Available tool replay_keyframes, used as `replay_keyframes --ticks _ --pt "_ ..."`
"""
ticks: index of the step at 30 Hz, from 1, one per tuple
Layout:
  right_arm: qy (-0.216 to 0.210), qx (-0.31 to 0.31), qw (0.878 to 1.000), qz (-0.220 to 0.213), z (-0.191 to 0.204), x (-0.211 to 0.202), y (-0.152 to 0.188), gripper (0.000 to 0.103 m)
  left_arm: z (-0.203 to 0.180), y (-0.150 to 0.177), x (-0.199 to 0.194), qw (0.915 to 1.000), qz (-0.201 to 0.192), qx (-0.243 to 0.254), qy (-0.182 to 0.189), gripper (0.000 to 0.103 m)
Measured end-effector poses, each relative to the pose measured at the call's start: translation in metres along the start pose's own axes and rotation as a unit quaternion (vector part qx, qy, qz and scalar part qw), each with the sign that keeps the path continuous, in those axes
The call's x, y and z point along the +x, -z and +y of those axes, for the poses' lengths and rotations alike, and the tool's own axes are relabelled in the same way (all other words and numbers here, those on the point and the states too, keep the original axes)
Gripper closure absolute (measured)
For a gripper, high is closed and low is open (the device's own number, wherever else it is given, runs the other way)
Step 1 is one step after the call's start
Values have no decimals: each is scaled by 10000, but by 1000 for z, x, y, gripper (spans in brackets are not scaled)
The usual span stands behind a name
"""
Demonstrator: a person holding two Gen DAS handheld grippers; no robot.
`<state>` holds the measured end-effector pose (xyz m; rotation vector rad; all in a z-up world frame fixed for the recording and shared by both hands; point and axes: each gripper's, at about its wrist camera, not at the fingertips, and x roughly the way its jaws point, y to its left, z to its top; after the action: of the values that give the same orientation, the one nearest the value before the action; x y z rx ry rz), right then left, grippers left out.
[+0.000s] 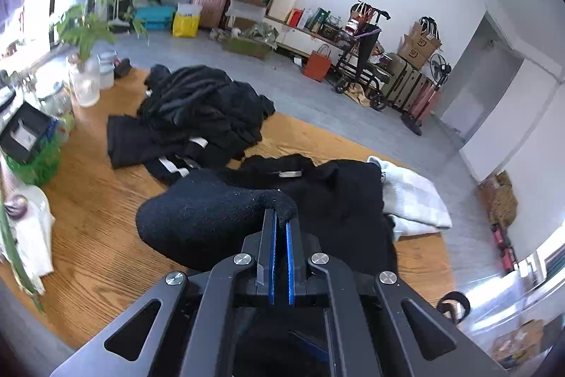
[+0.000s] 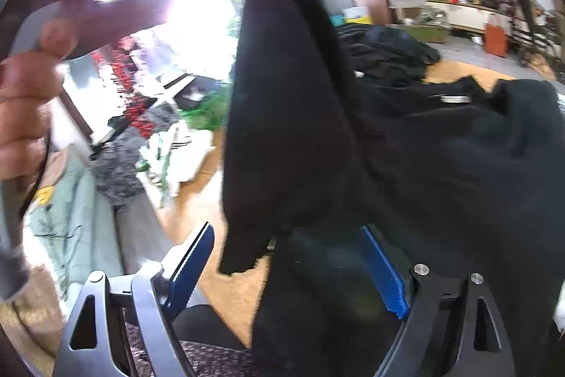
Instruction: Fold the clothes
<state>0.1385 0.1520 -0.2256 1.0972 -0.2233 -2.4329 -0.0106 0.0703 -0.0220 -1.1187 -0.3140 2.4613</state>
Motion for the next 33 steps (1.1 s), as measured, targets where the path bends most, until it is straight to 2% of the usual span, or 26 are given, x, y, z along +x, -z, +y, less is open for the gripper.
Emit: replay_keyframes --ticks 11,15,16,19,22,28,31,33 --pt "233 193 9992 255 22 30 6 16 -7 -10 12 9992 309 49 -230 99" --pt "442 223 9978 436 24 47 5 19 -4 -12 11 9990 444 -19 -102 99" --pt "471 234 9975 473 23 51 5 26 -4 -12 10 9989 461 -15 -97 99" --pt "431 198 9970 609 22 61 5 69 -3 -11 9 9987 466 17 -185 99" --pt "304 52 9970 715 21 66 8 90 -1 -9 8 9985 459 73 -280 99" --pt "32 9 9976 693 8 42 15 94 5 -3 2 9976 376 213 -541 98" --pt "-282 305 9978 523 -9 9 10 94 9 2 3 9965 355 270 -704 98" --pt "-426 336 9983 188 -18 -24 3 94 11 7 7 9956 363 332 -796 98"
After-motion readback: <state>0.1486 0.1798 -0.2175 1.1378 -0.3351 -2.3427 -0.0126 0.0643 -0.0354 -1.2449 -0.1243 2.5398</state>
